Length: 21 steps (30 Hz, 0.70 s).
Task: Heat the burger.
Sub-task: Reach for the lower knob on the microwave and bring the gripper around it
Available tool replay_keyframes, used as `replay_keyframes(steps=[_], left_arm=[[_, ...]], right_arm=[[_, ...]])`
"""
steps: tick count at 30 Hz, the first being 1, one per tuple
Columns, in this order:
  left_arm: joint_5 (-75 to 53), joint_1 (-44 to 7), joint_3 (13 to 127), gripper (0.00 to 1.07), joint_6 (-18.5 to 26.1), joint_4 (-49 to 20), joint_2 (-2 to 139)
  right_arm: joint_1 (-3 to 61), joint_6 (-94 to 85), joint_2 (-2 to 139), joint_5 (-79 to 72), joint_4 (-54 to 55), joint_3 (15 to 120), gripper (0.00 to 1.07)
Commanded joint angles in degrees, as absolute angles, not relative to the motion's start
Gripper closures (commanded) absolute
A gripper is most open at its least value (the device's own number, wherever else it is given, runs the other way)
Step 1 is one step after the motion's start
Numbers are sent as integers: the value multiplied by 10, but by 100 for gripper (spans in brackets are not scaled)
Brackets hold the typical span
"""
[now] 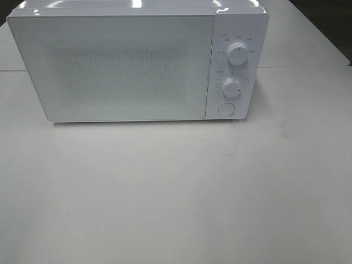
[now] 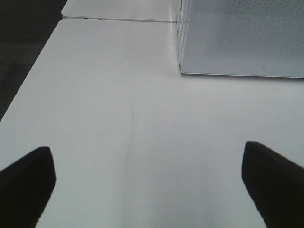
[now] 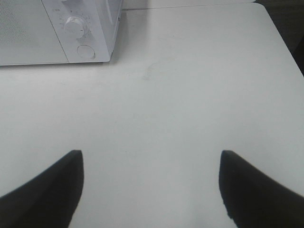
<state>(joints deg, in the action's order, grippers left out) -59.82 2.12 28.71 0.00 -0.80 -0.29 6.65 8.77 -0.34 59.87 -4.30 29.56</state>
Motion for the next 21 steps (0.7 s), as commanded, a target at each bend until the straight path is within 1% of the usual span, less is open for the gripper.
replay_keyframes(steps=[1, 16, 21], left_arm=[[-592, 23, 286, 7, 0, -12, -19], [-592, 23, 286, 7, 0, -12, -19], [-592, 23, 286, 7, 0, -11, -19]], right_arm=[[63, 89, -18, 594, -47, 295, 32], [63, 89, -15, 594, -47, 295, 32], [63, 89, 17, 584, -47, 304, 32]])
